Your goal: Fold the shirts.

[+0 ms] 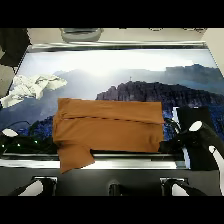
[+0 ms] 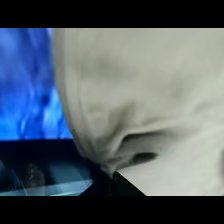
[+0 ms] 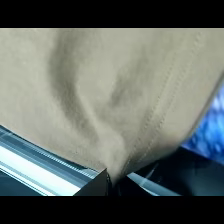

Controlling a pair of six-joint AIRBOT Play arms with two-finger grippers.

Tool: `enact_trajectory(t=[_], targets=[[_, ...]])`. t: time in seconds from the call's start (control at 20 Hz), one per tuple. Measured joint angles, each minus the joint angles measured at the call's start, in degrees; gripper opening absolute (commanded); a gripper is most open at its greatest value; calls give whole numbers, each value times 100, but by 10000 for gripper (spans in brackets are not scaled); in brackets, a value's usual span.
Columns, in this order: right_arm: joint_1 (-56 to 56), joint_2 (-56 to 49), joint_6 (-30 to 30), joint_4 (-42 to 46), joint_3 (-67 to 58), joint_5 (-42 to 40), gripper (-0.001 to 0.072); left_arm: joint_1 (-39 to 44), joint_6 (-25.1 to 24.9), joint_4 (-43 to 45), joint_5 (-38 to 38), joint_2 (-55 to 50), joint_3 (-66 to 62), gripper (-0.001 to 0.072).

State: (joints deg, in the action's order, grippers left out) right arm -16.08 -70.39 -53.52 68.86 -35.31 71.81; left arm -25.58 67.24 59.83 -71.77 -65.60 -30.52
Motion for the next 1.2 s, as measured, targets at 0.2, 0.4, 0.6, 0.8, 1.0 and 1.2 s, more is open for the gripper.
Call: enact_trajectory(t=[0.2, 0.4, 0.6, 0.8, 1.0, 1.2], targets=[[-15, -13, 219, 94, -710, -17, 45, 46, -46, -111, -385, 146, -719, 29], [31, -140, 326, 7, -1707, 173, 45, 289, 101, -234, -415, 72, -1652, 29], [420, -774, 341, 114, -2817, -168, 46, 634, 354, -275, -205, -673, -2844, 29], [710, -1720, 72, 476, -3960, -496, 47, 846, 629, -341, -199, -1871, -4280, 30], [789, -2450, -111, 466, -4671, -643, 49, 953, 868, -374, -400, -3084, -5490, 32], [813, -2874, -247, 437, -4883, -472, 110, 1075, 960, -376, -496, -3818, -5947, 175]])
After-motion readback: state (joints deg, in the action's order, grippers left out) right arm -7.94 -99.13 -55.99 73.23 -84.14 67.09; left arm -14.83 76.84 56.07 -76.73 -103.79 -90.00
